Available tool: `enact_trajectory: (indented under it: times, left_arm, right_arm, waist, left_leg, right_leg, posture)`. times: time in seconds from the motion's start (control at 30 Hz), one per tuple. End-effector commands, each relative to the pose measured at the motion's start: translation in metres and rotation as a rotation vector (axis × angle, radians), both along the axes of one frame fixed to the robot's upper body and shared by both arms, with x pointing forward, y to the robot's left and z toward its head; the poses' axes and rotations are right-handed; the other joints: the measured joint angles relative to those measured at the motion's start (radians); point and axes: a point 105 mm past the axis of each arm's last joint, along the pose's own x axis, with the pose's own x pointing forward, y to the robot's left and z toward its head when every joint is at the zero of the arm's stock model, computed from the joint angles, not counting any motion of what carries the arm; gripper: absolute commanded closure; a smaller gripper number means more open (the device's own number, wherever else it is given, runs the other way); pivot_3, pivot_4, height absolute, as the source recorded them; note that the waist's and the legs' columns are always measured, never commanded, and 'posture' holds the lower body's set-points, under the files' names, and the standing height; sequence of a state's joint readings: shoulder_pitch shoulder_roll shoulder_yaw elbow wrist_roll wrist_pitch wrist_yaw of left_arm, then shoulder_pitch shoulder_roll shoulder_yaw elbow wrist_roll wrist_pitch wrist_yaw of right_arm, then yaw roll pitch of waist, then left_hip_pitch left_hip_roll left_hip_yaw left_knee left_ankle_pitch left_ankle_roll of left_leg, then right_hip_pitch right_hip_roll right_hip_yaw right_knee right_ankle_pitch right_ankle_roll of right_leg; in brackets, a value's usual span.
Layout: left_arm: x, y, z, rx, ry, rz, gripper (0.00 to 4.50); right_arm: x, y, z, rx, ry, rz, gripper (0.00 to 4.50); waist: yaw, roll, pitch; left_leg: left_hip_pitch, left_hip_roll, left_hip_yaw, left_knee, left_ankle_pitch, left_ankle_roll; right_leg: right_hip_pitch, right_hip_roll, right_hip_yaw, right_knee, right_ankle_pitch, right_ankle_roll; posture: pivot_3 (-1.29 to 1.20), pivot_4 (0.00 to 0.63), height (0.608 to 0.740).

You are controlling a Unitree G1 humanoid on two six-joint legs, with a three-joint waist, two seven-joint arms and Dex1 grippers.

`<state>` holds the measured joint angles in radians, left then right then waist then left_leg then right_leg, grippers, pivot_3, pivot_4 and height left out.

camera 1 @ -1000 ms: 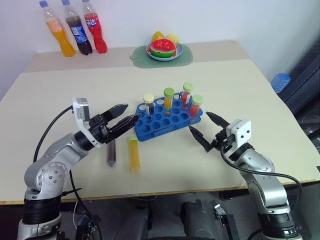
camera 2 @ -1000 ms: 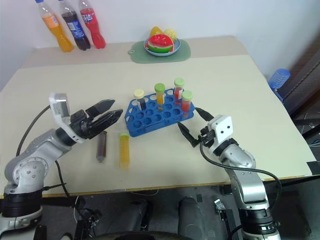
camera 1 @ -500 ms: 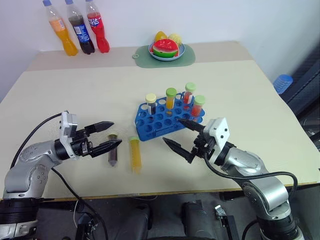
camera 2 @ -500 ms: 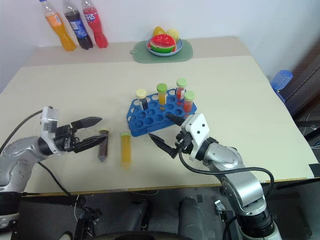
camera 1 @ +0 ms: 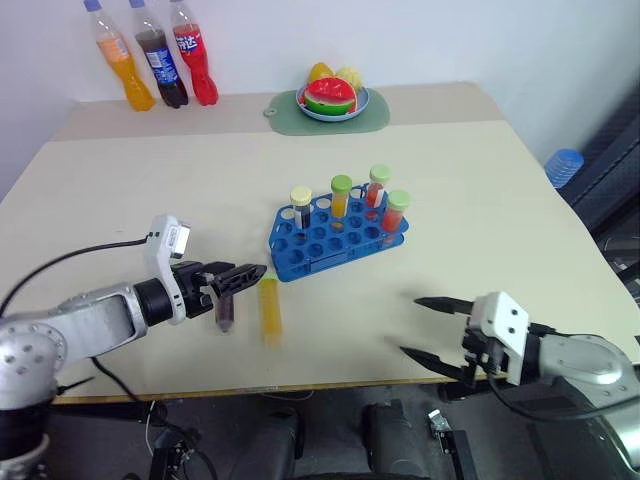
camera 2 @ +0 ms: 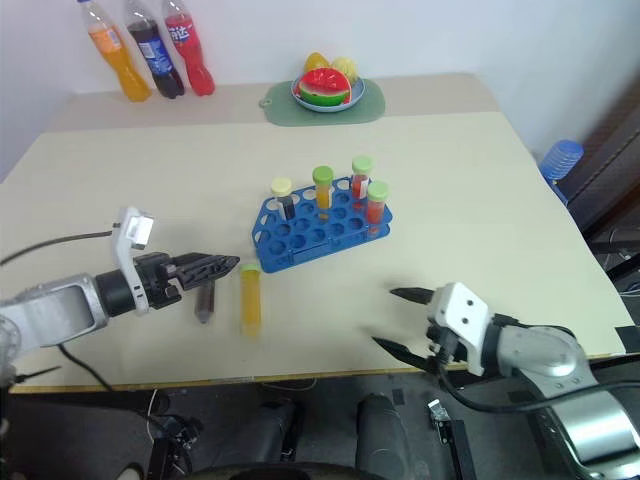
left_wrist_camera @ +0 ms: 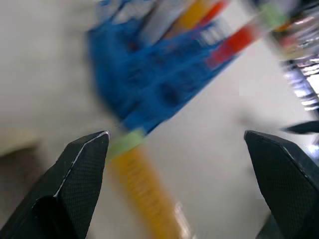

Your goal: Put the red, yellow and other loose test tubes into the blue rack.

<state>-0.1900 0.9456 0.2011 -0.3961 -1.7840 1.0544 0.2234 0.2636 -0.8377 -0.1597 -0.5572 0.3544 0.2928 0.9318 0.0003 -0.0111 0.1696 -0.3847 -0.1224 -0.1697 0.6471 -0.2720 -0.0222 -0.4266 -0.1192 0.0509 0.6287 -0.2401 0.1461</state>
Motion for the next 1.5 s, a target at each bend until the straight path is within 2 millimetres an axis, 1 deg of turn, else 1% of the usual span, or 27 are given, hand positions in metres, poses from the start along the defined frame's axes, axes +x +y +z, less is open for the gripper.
enact_trajectory:
  times: [0.03, 0.07, 0.13, 0.2, 0.23, 0.33, 0.4, 0.5, 0.63, 0.8, 0.87, 1.17, 1.33, 1.43, 1.5]
  left_arm:
    - [-0.003, -0.012, -0.001, 0.01, 0.085, 0.026, 0.0]
    - [-0.002, -0.013, -0.001, 0.015, 0.079, 0.046, 0.0]
    - [-0.007, -0.016, -0.007, 0.063, 0.093, 0.026, 0.0]
    - [-0.003, -0.017, -0.008, 0.06, 0.091, 0.074, 0.0]
    - [-0.002, -0.018, -0.011, 0.067, 0.108, 0.065, 0.0]
    - [0.006, -0.025, -0.011, 0.052, 0.105, 0.119, 0.0]
    - [0.013, -0.031, -0.012, 0.047, 0.119, 0.143, 0.0]
    - [0.021, -0.038, -0.019, 0.051, 0.163, 0.174, 0.0]
    - [0.029, -0.048, -0.024, 0.028, 0.213, 0.228, 0.0]
    - [0.03, -0.053, -0.033, 0.059, 0.26, 0.238, 0.0]
    - [0.032, -0.055, -0.035, 0.064, 0.272, 0.209, 0.0]
    - [0.045, -0.04, -0.044, 0.208, 0.355, 0.094, 0.0]
    - [0.049, -0.049, -0.048, 0.239, 0.433, -0.034, 0.0]
    - [0.042, -0.05, -0.042, 0.258, 0.503, -0.218, 0.0]
    - [0.036, -0.047, -0.037, 0.274, 0.55, -0.291, 0.0]
  right_arm:
    - [0.005, -0.012, 0.011, -0.029, -0.074, -0.008, 0.33]
    - [0.006, -0.013, 0.012, -0.026, -0.08, -0.016, 0.33]
    - [0.007, -0.014, 0.011, -0.017, -0.082, -0.024, 0.33]
    - [0.006, -0.012, 0.008, -0.013, -0.077, -0.017, 0.33]
    - [0.004, -0.011, 0.007, -0.015, -0.078, -0.003, 0.33]
    - [0.001, -0.009, 0.006, -0.012, -0.076, 0.018, 0.33]
    - [-0.001, -0.012, 0.008, -0.013, -0.08, 0.019, 0.33]
    - [-0.004, -0.013, 0.01, -0.021, -0.083, 0.032, 0.33]
    - [-0.007, -0.018, 0.015, -0.037, -0.114, 0.036, 0.33]
    - [0.0, -0.018, 0.034, 0.016, -0.198, 0.0, 0.33]
    - [0.002, -0.016, 0.038, 0.019, -0.231, 0.004, 0.33]
    - [0.003, -0.008, 0.041, 0.036, -0.25, 0.005, 0.33]
    - [0.003, -0.006, 0.043, 0.039, -0.252, 0.002, 0.33]
    - [0.001, -0.008, 0.044, 0.036, -0.254, -0.012, 0.33]
    - [-0.001, -0.009, 0.044, 0.035, -0.254, -0.021, 0.33]
  waist:
    - [0.009, 0.0, 0.0]
    - [0.01, 0.0, 0.0]
    - [0.013, 0.0, 0.0]
    - [0.015, 0.0, 0.0]
    - [0.015, 0.0, 0.0]
    - [0.022, 0.0, 0.0]
    - [0.029, -0.001, 0.0]
    - [0.041, -0.001, 0.001]
    - [0.042, -0.002, 0.001]
    - [0.041, -0.002, 0.0]
    - [0.042, -0.003, 0.0]
    - [0.041, -0.003, 0.0]
    - [0.044, -0.003, 0.0]
    - [0.042, -0.003, 0.0]
    - [0.038, -0.003, 0.0]
  left_leg:
    - [0.0, 0.0, 0.001, 0.0, 0.0, 0.0]
    - [0.0, 0.0, 0.001, 0.0, 0.0, 0.0]
    - [0.0, 0.0, 0.001, 0.0, 0.0, -0.001]
    - [0.0, 0.0, 0.001, -0.001, -0.001, -0.001]
    - [0.0, 0.0, 0.001, 0.0, -0.001, -0.001]
    - [0.0, 0.0, 0.002, 0.0, -0.001, -0.001]
    - [0.0, 0.0, 0.002, 0.001, -0.001, -0.001]
    - [0.0, 0.0, 0.002, 0.001, -0.001, -0.001]
    - [0.0, -0.001, 0.002, 0.001, -0.001, -0.001]
    - [0.0, 0.0, 0.002, 0.001, 0.002, -0.006]
    - [0.0, 0.0, 0.002, 0.001, 0.002, -0.006]
    - [0.0, -0.001, 0.002, 0.001, 0.003, -0.007]
    - [0.001, -0.001, 0.002, 0.002, 0.003, -0.008]
    - [0.001, -0.002, 0.002, 0.002, 0.003, -0.008]
    - [0.001, -0.004, 0.002, 0.001, 0.003, -0.008]
  right_leg:
    - [0.0, 0.0, 0.0, 0.0, 0.0, 0.0]
    - [0.0, 0.0, 0.0, 0.0, 0.0, 0.0]
    - [0.0, 0.0, 0.0, 0.0, 0.0, 0.0]
    - [0.0, 0.0, 0.0, 0.0, 0.0, 0.0]
    - [0.0, 0.0, 0.001, 0.0, 0.0, 0.0]
    - [0.0, 0.0, 0.001, 0.0, 0.0, 0.0]
    - [0.0, 0.0, 0.001, -0.001, 0.0, 0.0]
    - [0.0, 0.0, 0.001, 0.0, 0.0, 0.0]
    - [0.0, 0.0, 0.001, 0.0, 0.0, 0.0]
    - [0.0, 0.001, 0.001, 0.0, 0.0, 0.0]
    - [0.0, 0.0, 0.001, 0.0, 0.0, 0.0]
    - [0.0, 0.001, 0.001, 0.001, 0.0, 0.0]
    - [0.001, 0.0, 0.001, 0.001, 0.0, 0.0]
    - [0.001, 0.001, 0.001, 0.001, 0.0, 0.0]
    - [0.0, 0.001, 0.001, 0.001, 0.0, 0.0]
  posture:
    - [0.0, 0.15, 0.74]
    - [0.0, 0.15, 0.74]
    - [0.0, 0.15, 0.74]
    - [0.0, 0.15, 0.74]
    - [0.0, 0.15, 0.74]
    - [0.0, 0.15, 0.74]
    - [0.0, 0.15, 0.74]
    - [0.0, 0.15, 0.74]
    - [0.0, 0.15, 0.74]
    - [0.0, 0.15, 0.74]
    - [0.0, 0.15, 0.74]
    - [0.0, 0.15, 0.74]
    - [0.0, 0.15, 0.74]
    - [0.0, 0.15, 0.74]
    - [0.0, 0.15, 0.74]
